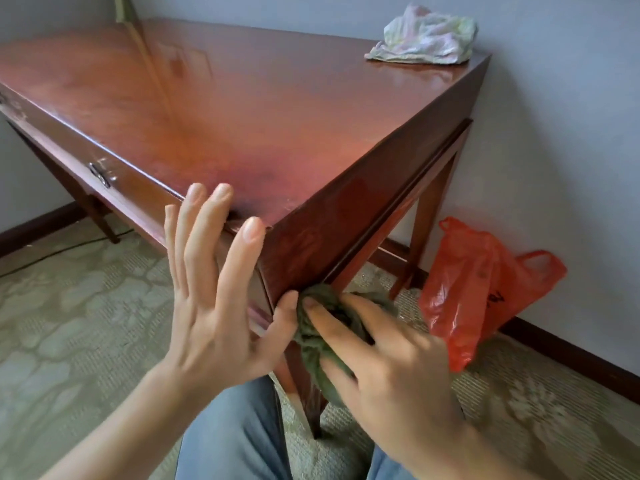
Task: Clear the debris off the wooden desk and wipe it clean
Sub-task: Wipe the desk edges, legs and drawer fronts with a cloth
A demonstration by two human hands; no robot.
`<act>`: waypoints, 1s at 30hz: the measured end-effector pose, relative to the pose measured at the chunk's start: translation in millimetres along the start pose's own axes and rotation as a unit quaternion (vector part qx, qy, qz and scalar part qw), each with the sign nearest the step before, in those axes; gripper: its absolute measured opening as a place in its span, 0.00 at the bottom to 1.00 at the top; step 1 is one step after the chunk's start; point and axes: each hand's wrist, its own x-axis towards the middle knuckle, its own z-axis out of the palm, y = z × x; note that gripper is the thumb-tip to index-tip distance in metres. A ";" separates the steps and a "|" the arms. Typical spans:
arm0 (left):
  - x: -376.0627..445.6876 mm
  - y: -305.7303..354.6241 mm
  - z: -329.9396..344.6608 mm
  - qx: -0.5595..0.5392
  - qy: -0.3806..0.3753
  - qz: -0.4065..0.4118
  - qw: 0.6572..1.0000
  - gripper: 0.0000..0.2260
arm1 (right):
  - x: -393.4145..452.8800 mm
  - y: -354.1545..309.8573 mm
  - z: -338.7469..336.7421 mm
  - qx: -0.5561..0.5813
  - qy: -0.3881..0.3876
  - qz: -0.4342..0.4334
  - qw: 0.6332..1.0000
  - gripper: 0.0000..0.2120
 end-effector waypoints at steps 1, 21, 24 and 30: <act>-3.2 0.2 2.1 0.003 0.004 0.000 1.000 0.34 | -0.6 -1.1 2.4 -0.005 -0.008 -0.004 1.000 0.15; -43.2 50.1 18.3 0.132 -0.037 0.064 0.988 0.08 | 50.0 111.1 17.1 -0.119 -0.031 0.089 0.988 0.24; -34.3 62.3 19.3 0.115 -0.049 0.120 0.985 0.05 | 50.8 108.4 22.1 -0.110 -0.011 0.107 0.988 0.26; -13.2 57.9 41.9 0.260 -0.126 0.117 0.950 0.15 | 36.6 90.1 16.3 -0.061 0.017 0.048 0.997 0.15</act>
